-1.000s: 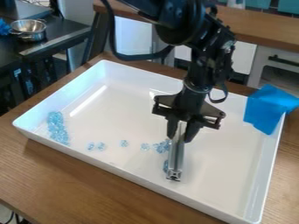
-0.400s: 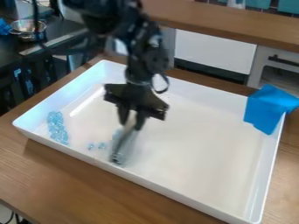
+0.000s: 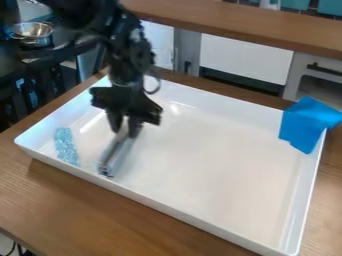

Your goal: Sweep into pile

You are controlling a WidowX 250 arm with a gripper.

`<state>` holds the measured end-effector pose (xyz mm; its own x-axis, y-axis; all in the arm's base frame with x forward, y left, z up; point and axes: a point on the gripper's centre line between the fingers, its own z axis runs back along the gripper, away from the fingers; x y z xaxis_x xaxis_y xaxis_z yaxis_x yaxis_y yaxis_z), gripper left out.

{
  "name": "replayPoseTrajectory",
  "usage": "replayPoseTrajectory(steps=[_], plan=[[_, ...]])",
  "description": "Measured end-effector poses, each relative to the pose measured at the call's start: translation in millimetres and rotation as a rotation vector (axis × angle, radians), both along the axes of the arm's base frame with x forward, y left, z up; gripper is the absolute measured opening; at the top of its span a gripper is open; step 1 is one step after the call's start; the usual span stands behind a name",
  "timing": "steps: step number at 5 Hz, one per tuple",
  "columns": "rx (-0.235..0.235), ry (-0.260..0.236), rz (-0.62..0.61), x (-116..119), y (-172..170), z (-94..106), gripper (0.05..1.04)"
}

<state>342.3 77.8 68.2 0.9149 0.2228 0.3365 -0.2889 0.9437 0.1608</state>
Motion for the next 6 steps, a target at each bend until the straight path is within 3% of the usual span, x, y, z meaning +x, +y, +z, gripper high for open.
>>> replayPoseTrajectory(steps=[1,2,3,4,5,6], plan=[[0.036,-0.039,-0.004,1,15,-0.4,0.320],[0.081,-0.043,0.023,-2,36,1.2,0.320],[0.068,-0.015,0.035,-6,37,-0.1,0.320],[-0.024,-0.005,0.084,2,22,20.1,0.320],[-0.140,-0.012,0.121,18,-11,55.2,0.320],[-0.178,-0.015,0.129,23,-46,61.7,0.320]])
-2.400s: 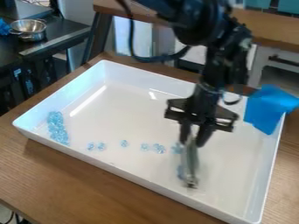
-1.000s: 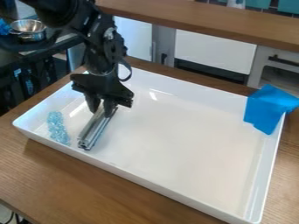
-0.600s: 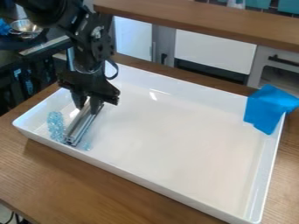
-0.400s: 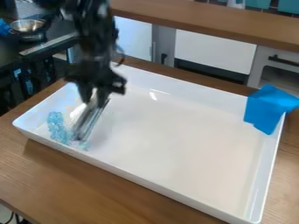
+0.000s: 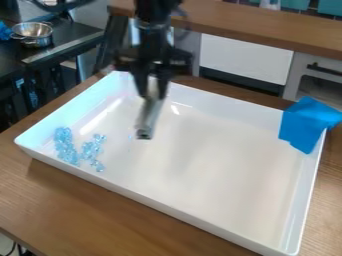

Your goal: Sweep into pile

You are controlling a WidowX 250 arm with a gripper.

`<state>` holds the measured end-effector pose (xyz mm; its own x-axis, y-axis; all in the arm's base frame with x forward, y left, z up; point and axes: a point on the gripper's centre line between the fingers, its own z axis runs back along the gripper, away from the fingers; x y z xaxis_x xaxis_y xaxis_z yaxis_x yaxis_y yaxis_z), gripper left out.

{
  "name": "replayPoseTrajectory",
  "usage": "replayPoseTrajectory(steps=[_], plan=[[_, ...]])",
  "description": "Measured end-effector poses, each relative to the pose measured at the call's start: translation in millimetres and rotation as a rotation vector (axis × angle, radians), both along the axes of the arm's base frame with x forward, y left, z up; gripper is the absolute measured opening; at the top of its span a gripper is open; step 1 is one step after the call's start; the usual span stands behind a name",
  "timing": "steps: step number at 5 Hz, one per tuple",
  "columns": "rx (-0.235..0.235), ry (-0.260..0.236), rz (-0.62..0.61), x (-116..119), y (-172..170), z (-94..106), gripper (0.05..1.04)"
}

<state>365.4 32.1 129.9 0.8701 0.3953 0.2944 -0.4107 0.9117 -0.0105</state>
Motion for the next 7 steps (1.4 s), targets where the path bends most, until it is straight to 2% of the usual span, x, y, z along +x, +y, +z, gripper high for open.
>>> replayPoseTrajectory(steps=[1,2,3,4,5,7], plan=[[0.020,-0.014,-0.037,-3,-29,-12.6,0.320],[0.064,-0.021,-0.066,-16,-34,-35.5,0.320],[0.128,-0.054,-0.093,-22,-36,-51.2,0.320],[0.164,-0.083,-0.103,-19,-32,-54.7,0.320],[0.175,-0.100,-0.103,-17,-26,-57.7,0.320],[0.174,-0.102,-0.100,-27,13,-70.5,0.320]])
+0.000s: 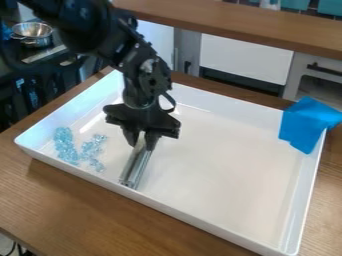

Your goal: Sweep into pile

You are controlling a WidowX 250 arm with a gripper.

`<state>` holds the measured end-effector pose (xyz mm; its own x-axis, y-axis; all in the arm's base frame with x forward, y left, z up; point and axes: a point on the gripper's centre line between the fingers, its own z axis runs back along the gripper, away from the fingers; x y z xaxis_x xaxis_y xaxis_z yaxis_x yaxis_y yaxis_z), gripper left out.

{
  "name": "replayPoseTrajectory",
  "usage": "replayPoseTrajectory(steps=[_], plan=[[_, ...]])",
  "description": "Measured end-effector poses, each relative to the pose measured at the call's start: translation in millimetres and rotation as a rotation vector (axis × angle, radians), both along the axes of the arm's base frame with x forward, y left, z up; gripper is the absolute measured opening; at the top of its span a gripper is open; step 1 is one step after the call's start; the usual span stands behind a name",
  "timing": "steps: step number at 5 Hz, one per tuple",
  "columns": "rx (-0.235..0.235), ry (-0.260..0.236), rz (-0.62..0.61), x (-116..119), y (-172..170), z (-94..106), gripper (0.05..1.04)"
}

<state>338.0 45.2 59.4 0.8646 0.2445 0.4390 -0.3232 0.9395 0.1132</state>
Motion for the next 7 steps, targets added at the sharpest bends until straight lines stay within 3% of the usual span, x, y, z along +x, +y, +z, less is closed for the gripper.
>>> replayPoseTrajectory(steps=[2,3,5,6,7], plan=[[0.003,0.014,-0.008,-11,40,7.3,0.320],[0.048,0.002,-0.008,-10,50,9.2,0.320],[0.131,0.043,0.059,-5,72,4.2,0.320],[0.123,0.132,0.187,-4,80,8.1,0.320],[0.047,0.186,0.293,-4,78,14.9,0.320]])
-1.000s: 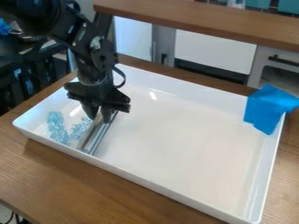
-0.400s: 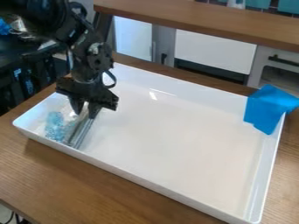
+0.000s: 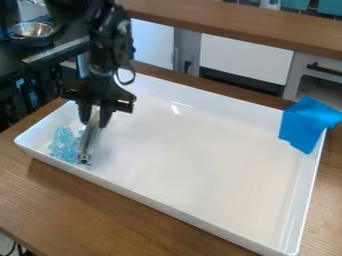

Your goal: Sweep into pile

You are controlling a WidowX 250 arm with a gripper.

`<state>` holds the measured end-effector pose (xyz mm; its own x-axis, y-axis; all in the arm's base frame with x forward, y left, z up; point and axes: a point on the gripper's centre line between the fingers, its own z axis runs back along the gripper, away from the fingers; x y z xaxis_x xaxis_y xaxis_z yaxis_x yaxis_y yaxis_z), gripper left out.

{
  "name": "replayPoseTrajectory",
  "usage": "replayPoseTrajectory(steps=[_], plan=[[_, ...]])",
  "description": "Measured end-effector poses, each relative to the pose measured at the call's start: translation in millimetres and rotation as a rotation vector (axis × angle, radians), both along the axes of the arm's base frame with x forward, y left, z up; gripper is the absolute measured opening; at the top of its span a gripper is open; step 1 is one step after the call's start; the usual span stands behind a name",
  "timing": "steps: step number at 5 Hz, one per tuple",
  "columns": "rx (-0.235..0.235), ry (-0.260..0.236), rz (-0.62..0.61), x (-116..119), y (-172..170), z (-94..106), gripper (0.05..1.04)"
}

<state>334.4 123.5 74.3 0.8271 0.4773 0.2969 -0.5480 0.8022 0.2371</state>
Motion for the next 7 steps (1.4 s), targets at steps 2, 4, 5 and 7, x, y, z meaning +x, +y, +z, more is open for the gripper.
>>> replayPoseTrajectory(steps=[2,4,5,7], plan=[[-0.216,-0.021,0.065,13,-42,25.7,0.320],[-0.303,-0.100,0.066,53,-134,59.9,0.320],[-0.311,-0.102,0.058,75,-152,53.6,0.320],[-0.284,-0.122,-0.052,86,-189,20.0,0.313]])
